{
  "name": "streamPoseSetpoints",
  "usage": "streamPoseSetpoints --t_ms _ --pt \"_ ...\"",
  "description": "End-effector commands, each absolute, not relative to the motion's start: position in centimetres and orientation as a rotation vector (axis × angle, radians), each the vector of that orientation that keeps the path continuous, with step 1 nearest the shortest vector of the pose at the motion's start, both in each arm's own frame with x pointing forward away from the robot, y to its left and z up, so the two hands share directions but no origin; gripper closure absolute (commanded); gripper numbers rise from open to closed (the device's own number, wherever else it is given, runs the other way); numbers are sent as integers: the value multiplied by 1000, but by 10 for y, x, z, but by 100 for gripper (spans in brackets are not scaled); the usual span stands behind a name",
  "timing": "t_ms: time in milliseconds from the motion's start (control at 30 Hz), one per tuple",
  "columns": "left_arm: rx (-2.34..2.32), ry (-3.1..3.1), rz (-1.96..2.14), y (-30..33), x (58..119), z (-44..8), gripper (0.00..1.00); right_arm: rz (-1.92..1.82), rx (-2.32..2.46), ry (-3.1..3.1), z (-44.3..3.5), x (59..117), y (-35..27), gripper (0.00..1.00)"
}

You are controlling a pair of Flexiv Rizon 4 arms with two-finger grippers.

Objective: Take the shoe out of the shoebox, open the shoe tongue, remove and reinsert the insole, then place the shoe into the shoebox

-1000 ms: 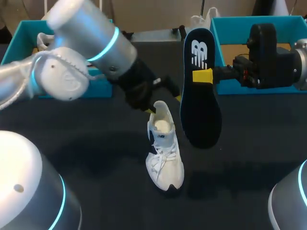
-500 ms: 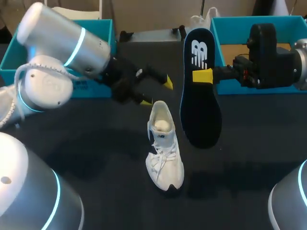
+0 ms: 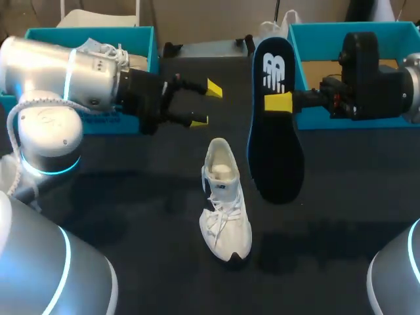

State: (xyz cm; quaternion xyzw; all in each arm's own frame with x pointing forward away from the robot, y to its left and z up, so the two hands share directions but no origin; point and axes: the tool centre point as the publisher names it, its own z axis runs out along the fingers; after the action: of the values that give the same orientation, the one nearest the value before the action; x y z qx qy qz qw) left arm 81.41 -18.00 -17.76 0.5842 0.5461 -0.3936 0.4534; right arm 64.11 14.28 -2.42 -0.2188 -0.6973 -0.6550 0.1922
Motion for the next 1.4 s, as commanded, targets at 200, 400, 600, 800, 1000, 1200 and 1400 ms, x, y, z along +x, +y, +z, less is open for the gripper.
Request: streamPoseSetpoints --t_ms 200,400,600,800,1000,1200,1400 --pt "1262 1212 -1060 -169 808 -168 0 -1724 -651 -1814 -49 713 131 100" --pt "1244 1199 -1098 -170 810 -163 0 -1702 -687 -1777 -62 744 125 100" --pt "1244 1199 -1098 -170 810 -163 0 -1702 -687 -1777 -62 744 125 100" --pt "1244 1199 -1098 -170 810 -163 0 -1674 -728 -1760 -69 748 125 100" --pt "1244 1199 -1098 -170 810 -163 0 -1548 -889 -1627 -92 798 120 100" --pt "1244 1199 -1098 -170 810 -163 0 -1474 -968 -1536 -105 823 115 100" --pt "1244 1199 -1098 -170 810 -163 0 -1474 -968 -1536 -105 823 115 100"
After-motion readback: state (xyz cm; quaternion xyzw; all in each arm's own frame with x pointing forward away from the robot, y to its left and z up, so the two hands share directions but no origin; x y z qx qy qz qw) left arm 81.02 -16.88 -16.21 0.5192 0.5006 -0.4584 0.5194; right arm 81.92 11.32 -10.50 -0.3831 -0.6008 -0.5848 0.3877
